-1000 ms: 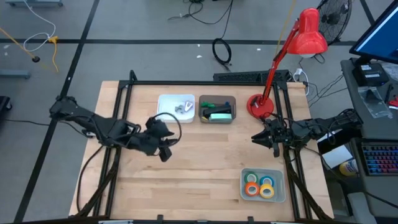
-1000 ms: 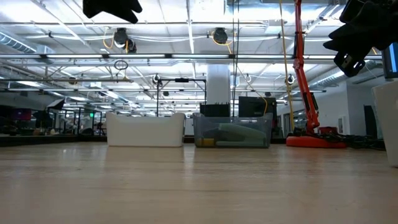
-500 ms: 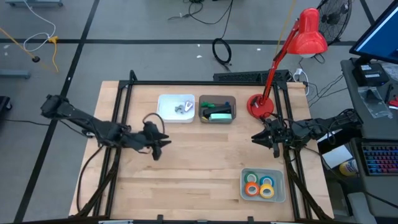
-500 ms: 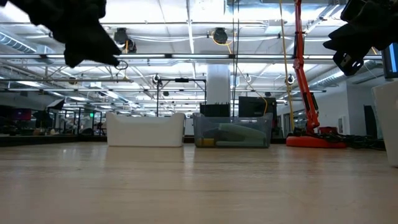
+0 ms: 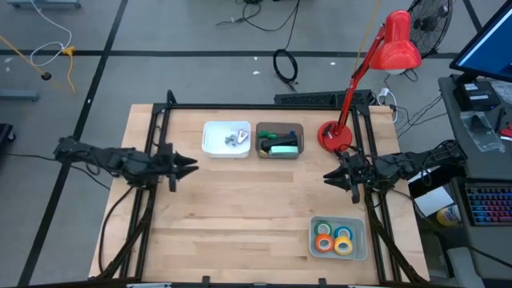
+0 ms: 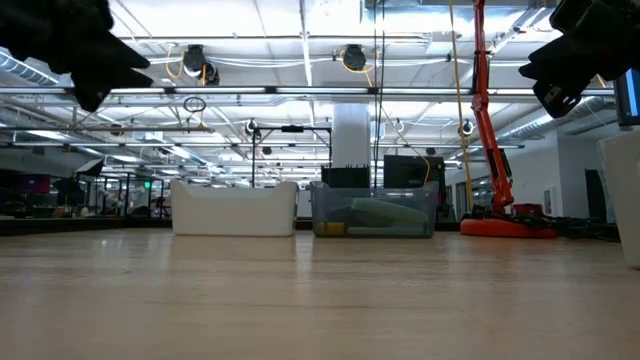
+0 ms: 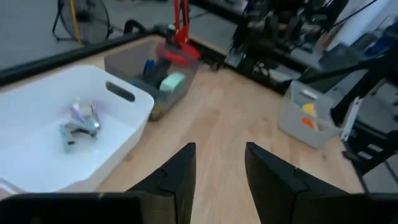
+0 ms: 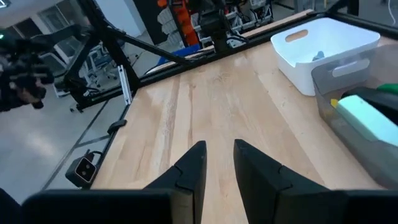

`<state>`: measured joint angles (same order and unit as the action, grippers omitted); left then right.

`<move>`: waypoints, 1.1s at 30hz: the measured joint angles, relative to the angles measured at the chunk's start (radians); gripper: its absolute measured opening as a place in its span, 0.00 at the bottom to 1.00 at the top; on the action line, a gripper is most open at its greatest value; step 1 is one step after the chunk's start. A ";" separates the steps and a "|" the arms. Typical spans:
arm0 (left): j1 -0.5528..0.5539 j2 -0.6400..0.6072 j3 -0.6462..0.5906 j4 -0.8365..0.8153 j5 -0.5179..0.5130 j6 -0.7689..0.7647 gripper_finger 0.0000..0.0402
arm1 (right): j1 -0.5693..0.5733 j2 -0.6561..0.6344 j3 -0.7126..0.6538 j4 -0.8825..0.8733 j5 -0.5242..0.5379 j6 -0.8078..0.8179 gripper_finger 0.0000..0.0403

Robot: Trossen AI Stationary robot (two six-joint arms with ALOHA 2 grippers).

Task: Pick and place Stapler, Stapler remover, tape
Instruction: Return to Home Position

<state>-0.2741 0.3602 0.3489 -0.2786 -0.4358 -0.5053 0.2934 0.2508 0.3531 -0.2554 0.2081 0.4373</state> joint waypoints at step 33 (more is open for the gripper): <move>-0.001 -0.355 -0.238 -0.026 0.003 0.084 0.34 | 0.000 -0.028 -0.064 0.152 -0.010 -0.213 0.18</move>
<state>-0.2752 0.0048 0.1108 -0.3046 -0.4328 -0.4216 0.2932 0.2230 0.2894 -0.1032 0.1981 0.2240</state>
